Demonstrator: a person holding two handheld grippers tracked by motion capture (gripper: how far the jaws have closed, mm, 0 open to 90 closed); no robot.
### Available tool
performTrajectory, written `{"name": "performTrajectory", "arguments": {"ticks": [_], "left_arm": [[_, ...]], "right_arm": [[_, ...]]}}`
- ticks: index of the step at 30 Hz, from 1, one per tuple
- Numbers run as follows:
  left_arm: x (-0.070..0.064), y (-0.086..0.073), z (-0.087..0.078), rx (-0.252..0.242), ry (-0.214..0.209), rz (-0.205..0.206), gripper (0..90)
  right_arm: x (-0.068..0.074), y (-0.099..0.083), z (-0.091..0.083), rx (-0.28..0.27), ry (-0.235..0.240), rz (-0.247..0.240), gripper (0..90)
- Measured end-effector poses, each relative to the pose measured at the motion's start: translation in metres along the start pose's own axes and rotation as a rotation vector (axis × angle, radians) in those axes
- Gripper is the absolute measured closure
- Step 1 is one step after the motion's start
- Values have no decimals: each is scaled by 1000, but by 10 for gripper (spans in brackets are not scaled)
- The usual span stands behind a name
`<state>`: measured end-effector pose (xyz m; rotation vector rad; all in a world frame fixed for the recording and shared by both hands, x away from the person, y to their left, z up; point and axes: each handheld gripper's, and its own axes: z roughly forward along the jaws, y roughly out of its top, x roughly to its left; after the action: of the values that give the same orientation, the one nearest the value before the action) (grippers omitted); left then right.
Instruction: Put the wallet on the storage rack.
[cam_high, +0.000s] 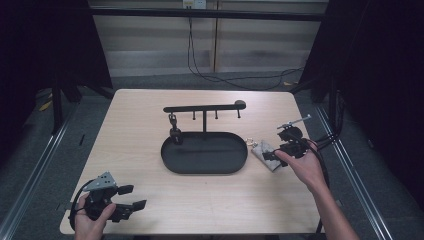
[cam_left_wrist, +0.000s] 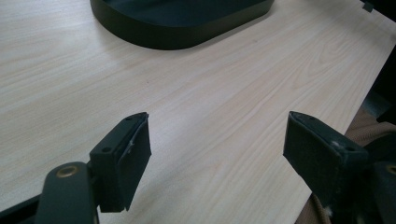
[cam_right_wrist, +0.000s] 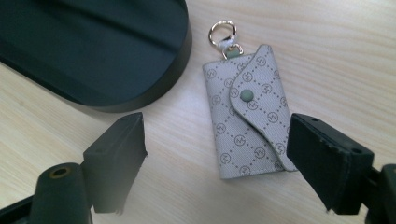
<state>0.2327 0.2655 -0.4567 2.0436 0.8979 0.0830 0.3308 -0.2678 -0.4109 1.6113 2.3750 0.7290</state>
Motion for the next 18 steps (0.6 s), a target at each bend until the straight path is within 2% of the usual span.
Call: {"name": "performTrajectory", "arguments": {"ticks": [2,3,5,7,10,12,15,18], "left_arm": [[1,0,0,-4,-1,-5,229],[3,-1,-1,-7,-2,-17,229],[4,-1,-2,-10,-3,-23,229],[6,-2,-2,-6,-3,-28,235],[7,-2,0,9,-15,-30,240],[6,-2,1,19,-16,-19,240],[5,-2,1,18,-17,-16,239],[2,0,0,15,-19,-4,232]], "right_arm": [[0,1,1,12,3,-2,198],[-1,6,5,56,-6,-17,198],[-1,7,6,68,-4,-21,193],[-2,12,8,92,3,-43,197],[-4,22,13,134,7,-46,190],[-5,27,15,149,8,-31,191],[-7,31,19,174,0,-39,181],[-10,37,28,225,-6,-35,175]]}}
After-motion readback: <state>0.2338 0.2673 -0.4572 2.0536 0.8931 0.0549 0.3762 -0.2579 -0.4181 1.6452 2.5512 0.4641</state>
